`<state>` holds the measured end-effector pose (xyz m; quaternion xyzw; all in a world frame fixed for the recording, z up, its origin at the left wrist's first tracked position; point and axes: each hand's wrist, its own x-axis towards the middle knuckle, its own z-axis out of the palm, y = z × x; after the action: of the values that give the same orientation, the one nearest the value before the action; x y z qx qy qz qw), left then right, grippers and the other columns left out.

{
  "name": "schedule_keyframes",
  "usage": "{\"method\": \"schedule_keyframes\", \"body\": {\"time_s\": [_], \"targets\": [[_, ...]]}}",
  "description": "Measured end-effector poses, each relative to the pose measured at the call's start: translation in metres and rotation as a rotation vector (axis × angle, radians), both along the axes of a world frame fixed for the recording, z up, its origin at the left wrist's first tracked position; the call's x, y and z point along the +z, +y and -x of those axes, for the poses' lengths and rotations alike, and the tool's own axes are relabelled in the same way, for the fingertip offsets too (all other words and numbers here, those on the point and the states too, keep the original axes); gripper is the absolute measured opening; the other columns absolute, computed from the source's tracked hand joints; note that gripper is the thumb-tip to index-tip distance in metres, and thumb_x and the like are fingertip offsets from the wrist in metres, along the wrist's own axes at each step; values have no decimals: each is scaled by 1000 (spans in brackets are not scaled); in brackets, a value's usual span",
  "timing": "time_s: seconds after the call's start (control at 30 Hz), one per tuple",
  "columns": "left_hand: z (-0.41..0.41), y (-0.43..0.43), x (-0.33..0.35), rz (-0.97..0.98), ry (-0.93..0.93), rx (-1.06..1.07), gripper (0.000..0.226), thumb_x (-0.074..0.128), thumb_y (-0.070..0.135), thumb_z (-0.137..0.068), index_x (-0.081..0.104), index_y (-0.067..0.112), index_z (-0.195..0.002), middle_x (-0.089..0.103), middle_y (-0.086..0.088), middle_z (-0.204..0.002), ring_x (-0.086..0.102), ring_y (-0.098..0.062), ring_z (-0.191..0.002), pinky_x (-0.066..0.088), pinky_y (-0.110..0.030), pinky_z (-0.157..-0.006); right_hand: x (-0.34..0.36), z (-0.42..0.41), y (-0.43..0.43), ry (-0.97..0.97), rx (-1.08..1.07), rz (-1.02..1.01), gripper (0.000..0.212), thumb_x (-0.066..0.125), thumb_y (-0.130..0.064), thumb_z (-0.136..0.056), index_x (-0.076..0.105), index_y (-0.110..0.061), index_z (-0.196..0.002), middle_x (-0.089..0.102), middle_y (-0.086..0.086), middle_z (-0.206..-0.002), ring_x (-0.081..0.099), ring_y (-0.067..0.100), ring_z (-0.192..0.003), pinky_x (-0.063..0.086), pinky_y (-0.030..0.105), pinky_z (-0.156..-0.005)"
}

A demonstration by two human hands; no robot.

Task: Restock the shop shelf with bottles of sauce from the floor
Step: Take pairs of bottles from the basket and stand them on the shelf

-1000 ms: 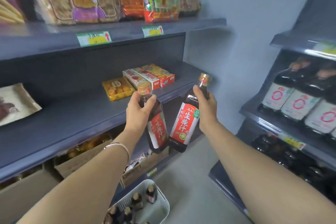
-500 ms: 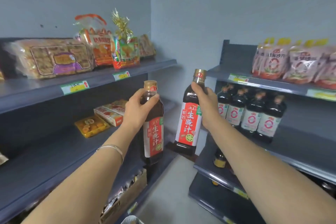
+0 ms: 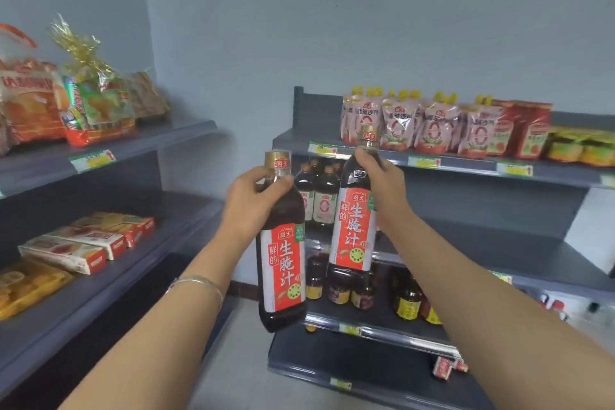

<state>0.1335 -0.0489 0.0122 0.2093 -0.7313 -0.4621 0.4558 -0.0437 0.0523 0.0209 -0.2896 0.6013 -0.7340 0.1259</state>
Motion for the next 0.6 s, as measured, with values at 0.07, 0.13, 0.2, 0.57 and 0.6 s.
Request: {"method": "schedule_keyframes", "body": {"time_s": [0.07,0.13,0.2,0.57,0.6], "targets": [[14,4,-4,-7,-14,-36,4,64,27,-84,63,27,-80,67,2,-81,64,-15,-74,51,-25,-68,1,11,12,-7,-53,-15,34,74,-54,-65,72,-24,-82,74,5,-90,70,27,-90,52,52,-92],[28,8,-6,-34,-41,-74,11,64,30,-83,65,21,-90,70,-7,-90,67,-23,-79,54,-35,-72,3,23,25,-15,-93,-21,41,74,-61,-55,71,-27,-79,75,6,-90,71,29,-90,53,53,-91],[44,13,-9,-51,-58,-106,23,65,32,-82,66,15,-97,70,-13,-98,68,-29,-84,56,-45,-78,5,35,37,-29,-129,-10,44,74,-60,-57,69,-26,-85,74,8,-92,71,30,-89,54,53,-89],[158,68,-8,12,-90,-258,30,65,39,-80,67,14,-97,70,-6,-95,66,-24,-89,53,-48,-86,14,117,119,-15,-303,21,49,75,-57,-61,65,-19,-92,72,8,-85,71,30,-83,55,53,-86],[169,76,-7,21,-88,-269,30,65,40,-79,67,15,-96,69,-5,-93,65,-24,-90,53,-47,-86,14,126,128,-14,-313,20,51,75,-58,-60,66,-19,-92,72,8,-84,71,30,-82,55,53,-86]]}}
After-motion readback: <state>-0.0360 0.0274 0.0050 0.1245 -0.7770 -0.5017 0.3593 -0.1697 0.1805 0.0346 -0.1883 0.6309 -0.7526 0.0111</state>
